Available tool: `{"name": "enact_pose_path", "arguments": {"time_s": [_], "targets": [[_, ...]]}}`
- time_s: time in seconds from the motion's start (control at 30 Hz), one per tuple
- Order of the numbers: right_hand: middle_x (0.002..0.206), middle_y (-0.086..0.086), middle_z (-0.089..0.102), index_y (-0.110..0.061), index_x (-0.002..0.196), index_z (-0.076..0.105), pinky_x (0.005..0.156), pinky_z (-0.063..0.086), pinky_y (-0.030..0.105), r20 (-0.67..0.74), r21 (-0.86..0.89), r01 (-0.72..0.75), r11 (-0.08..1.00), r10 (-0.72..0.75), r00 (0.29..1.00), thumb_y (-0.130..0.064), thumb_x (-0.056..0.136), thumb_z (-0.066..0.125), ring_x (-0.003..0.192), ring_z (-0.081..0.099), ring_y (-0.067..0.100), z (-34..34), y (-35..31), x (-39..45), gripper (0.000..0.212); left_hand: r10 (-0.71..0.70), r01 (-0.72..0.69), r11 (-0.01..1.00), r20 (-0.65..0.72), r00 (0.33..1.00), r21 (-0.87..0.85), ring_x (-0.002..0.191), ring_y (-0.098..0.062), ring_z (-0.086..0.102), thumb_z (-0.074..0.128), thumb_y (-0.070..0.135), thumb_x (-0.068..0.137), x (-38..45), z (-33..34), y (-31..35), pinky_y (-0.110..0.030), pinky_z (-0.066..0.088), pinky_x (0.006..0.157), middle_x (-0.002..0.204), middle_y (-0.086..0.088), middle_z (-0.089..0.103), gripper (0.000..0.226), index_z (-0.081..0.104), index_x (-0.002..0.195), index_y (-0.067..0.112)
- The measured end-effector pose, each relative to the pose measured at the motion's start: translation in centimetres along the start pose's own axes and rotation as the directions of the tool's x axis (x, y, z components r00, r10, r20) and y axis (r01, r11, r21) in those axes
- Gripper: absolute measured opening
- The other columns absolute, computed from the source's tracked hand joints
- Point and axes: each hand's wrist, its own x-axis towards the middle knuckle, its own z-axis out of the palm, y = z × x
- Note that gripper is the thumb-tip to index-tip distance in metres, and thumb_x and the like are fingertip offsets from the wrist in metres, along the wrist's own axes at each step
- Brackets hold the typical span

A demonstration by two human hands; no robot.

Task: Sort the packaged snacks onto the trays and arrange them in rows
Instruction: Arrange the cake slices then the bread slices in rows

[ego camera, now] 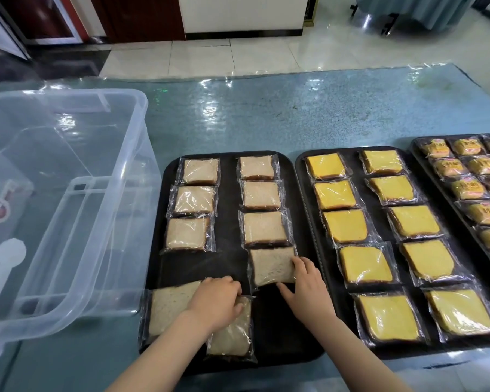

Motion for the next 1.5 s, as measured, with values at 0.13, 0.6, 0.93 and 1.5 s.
{"name": "enact_pose_path", "arguments": {"time_s": [0.13, 0.6, 0.93, 1.5], "targets": [[0.155, 0.004, 0.024, -0.019, 0.149, 0.024, 0.114, 0.030, 0.036, -0.014, -0.039, -0.023, 0.999, 0.023, 1.000, -0.053, 0.088, 0.058, 0.139, 0.029, 0.023, -0.2, 0.1, -0.9, 0.078, 0.030, -0.031, 0.999, -0.054, 0.998, -0.021, 0.109, -0.018, 0.056, 0.047, 0.033, 0.095, -0.5, 0.1, -0.2, -0.034, 0.036, 0.099, 0.114, 0.005, 0.061, 0.023, 0.060, 0.114, 0.027], [0.083, -0.003, 0.067, -0.020, 0.099, 0.064, 0.070, 0.053, 0.029, 0.302, 0.707, -0.178, 0.685, -0.065, 0.951, -0.032, 0.095, 0.059, 0.075, 0.063, 0.009, 0.8, -0.9, -6.7, 0.015, -0.136, -0.045, 0.876, -0.335, 0.933, -0.480, 0.087, -0.001, 0.054, 0.054, 0.032, 0.095, -1.9, 0.4, 0.1, -0.027, 0.045, 0.077, 0.088, 0.018, 0.060, 0.007, 0.056, 0.088, 0.031], [0.090, 0.000, 0.067, -0.022, 0.105, 0.055, 0.074, 0.059, 0.037, 0.241, 0.669, -0.288, 0.686, 0.166, 0.956, -0.019, 0.086, 0.072, 0.080, 0.066, 0.014, -0.4, 2.2, -7.1, 0.026, -0.420, 0.249, 0.613, -0.043, 0.906, -0.750, 0.073, -0.007, 0.059, 0.061, 0.035, 0.092, -2.6, 2.1, 3.8, -0.027, 0.045, 0.066, 0.083, 0.009, 0.066, 0.011, 0.059, 0.085, 0.028], [0.081, -0.004, 0.055, -0.022, 0.089, 0.040, 0.056, 0.045, 0.025, 0.216, 0.110, 0.011, 0.994, -0.035, 0.976, -0.025, 0.097, 0.051, 0.068, 0.055, 0.012, -3.0, 3.3, -5.6, 0.014, -0.380, 0.233, 0.679, -0.062, 0.923, -0.696, 0.081, -0.006, 0.059, 0.071, 0.025, 0.084, -3.8, 5.4, 7.1, -0.025, 0.051, 0.076, 0.096, 0.011, 0.057, 0.023, 0.053, 0.100, 0.028]]}}
